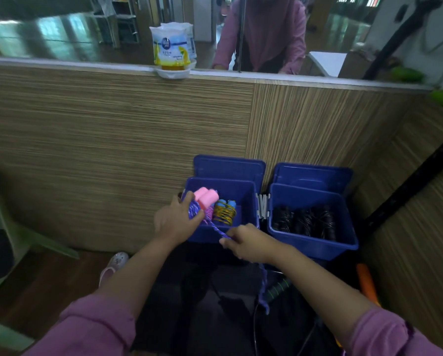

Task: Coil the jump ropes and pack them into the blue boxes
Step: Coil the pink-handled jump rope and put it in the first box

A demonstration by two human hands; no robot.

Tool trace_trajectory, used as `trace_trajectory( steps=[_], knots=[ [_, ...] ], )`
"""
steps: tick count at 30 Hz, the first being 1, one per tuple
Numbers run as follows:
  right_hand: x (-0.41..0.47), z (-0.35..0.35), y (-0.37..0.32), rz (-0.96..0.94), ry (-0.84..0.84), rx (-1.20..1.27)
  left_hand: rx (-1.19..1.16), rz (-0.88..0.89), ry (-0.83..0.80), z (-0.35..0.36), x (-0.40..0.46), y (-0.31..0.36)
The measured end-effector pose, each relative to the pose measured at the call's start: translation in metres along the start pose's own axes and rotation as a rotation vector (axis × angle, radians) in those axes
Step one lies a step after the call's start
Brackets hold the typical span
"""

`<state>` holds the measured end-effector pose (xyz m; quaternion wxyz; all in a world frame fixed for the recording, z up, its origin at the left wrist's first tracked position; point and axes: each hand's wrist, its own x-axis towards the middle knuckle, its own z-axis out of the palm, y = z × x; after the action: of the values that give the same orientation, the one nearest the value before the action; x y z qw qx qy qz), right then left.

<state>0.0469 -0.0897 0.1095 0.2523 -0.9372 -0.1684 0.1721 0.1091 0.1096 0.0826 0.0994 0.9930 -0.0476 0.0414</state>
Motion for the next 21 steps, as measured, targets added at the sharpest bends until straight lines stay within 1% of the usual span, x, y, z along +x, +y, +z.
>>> trace_trajectory(
  steps=[2, 4, 7, 9, 10, 12, 14, 15, 18, 21],
  knots=[
    [0.003, -0.006, -0.004, -0.052, 0.056, -0.064, 0.128, 0.076, -0.037, 0.007, -0.003, -0.005],
    [0.005, -0.014, -0.007, -0.093, 0.094, -0.116, 0.174, 0.195, -0.034, 0.016, -0.009, -0.008],
    [0.012, -0.024, 0.0, -0.128, 0.172, -0.13, 0.204, 0.486, 0.001, 0.029, -0.022, -0.013],
    [0.018, -0.029, 0.012, -0.144, 0.145, -0.046, 0.096, 0.684, -0.028, 0.036, -0.027, -0.016],
    [0.021, -0.03, 0.02, -0.154, 0.115, 0.002, 0.014, 0.751, -0.048, 0.036, -0.028, -0.017],
    [0.024, -0.031, 0.036, -0.149, 0.078, 0.094, -0.137, 0.823, -0.109, 0.028, -0.03, -0.011],
    [0.024, -0.032, 0.047, -0.113, 0.084, 0.234, -0.253, 0.854, -0.117, 0.019, -0.032, -0.004],
    [0.023, -0.033, 0.051, -0.097, 0.1, 0.313, -0.31, 0.829, -0.111, 0.014, -0.034, 0.0],
    [0.021, -0.027, 0.057, -0.051, 0.165, 0.477, -0.484, 0.616, -0.064, 0.005, -0.035, 0.007],
    [0.02, -0.014, 0.059, 0.064, 0.195, 0.486, -0.545, 0.471, -0.007, 0.001, -0.031, 0.015]
  ],
)
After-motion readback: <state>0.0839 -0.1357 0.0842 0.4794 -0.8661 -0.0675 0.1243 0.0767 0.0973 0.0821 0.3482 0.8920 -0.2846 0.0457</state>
